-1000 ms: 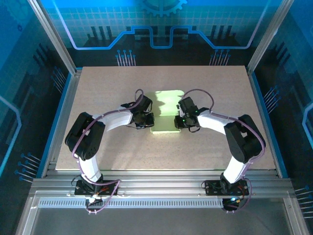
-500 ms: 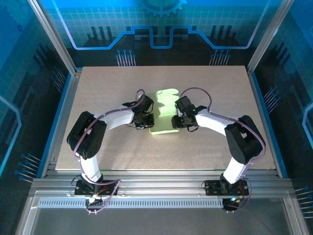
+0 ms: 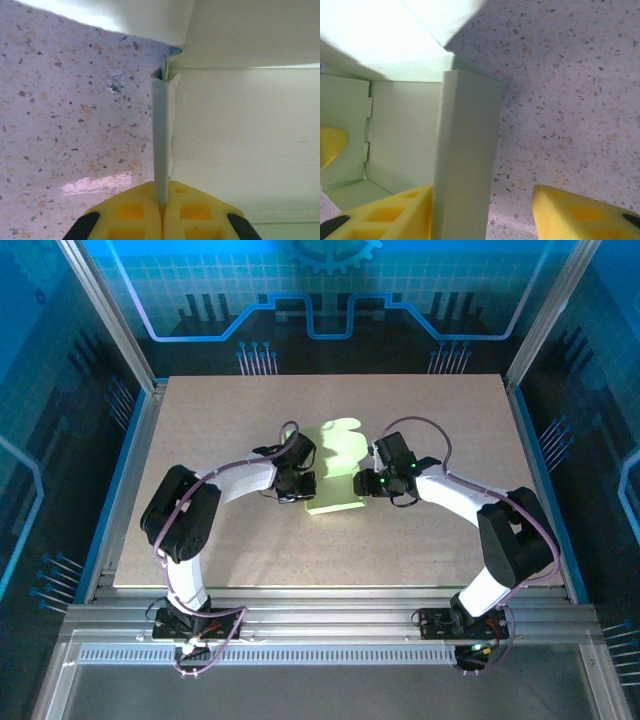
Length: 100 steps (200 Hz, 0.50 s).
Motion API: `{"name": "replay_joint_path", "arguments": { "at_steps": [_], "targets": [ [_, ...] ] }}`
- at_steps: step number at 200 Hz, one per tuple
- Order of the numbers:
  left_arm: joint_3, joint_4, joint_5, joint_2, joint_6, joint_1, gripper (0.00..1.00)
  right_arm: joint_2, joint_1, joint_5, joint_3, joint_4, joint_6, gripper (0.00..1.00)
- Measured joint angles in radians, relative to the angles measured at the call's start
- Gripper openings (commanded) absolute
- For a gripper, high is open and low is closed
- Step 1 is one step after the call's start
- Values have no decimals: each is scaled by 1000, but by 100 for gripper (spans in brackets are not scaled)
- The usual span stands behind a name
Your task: Fold the paper box
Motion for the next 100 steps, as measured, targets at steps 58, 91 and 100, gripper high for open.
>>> {"name": "replay_joint_path", "arguments": {
  "at_steps": [58,91,100],
  "targets": [
    [6,-3,-3,5,3,-5,0,53,0,-26,13,6,-8,25],
    [7,-3,-8,5,3,-9,0,93,0,-17,21,14,-18,20],
    [8,-3,-10,5,3,-10,0,102,0,-10,21,15,-22,17]
  ]
}}
